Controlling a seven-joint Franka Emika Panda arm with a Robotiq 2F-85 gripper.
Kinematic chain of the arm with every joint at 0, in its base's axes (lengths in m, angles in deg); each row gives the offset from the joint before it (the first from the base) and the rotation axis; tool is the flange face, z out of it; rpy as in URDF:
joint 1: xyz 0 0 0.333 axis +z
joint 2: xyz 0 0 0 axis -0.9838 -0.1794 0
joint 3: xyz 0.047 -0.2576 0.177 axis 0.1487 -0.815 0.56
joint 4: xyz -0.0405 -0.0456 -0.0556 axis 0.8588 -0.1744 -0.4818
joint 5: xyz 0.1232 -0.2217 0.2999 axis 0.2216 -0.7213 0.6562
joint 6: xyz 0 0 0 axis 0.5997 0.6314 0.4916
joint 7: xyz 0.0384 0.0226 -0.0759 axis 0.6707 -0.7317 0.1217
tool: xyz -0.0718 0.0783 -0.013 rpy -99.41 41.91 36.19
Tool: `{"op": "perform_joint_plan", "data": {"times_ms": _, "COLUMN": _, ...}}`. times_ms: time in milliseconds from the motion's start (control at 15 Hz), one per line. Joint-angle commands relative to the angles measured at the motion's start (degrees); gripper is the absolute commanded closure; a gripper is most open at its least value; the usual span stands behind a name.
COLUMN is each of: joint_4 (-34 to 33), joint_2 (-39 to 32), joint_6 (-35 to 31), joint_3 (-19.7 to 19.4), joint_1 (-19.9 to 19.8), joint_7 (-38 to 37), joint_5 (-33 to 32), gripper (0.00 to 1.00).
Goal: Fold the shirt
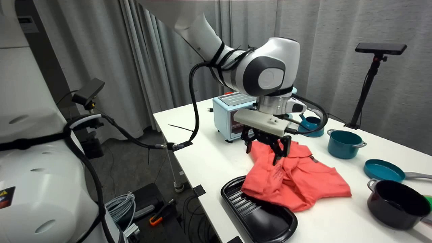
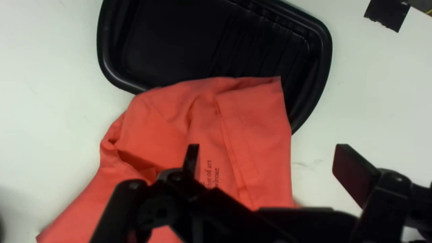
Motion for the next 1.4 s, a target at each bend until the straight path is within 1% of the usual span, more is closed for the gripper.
{"op": "perform_joint_plan", "data": {"times_ms": 0, "joint_4": 4.6, "joint_2": 1.8, "joint_6": -3.4, "joint_3": -0.9, "joint_1": -1.7, "joint_7": 4.4, "joint_5": 3.7, "gripper": 0.00}}
{"op": "perform_joint_plan", "data": {"times_ms": 267, "joint_4": 7.3, "joint_2": 0.7, "joint_6": -8.4, "joint_3": -1.6, "joint_1": -2.8, "joint_7": 7.9, "joint_5": 7.2, "gripper": 0.00}}
{"op": "perform_joint_plan", "data": {"times_ms": 400, "joint_4": 8.6, "joint_2": -0.2, "joint_6": -10.9, "joint_3": -1.5, "joint_1": -3.2, "joint_7": 10.3, "joint_5": 10.1, "gripper": 0.00}}
{"op": "perform_joint_plan", "data": {"times_ms": 733, "joint_4": 10.8, "joint_2": -2.6, "joint_6": -14.7, "joint_3": -0.8, "joint_1": -3.6, "joint_7": 15.8, "joint_5": 16.2, "gripper": 0.00}}
{"op": "perform_joint_plan", "data": {"times_ms": 1000, "joint_4": 10.5, "joint_2": -6.1, "joint_6": -18.2, "joint_3": -0.1, "joint_1": -4.2, "joint_7": 19.0, "joint_5": 19.0, "gripper": 0.00}}
{"op": "perform_joint_plan", "data": {"times_ms": 1333, "joint_4": 8.9, "joint_2": -10.5, "joint_6": -20.6, "joint_3": 2.7, "joint_1": -5.5, "joint_7": 22.2, "joint_5": 23.4, "gripper": 0.00}}
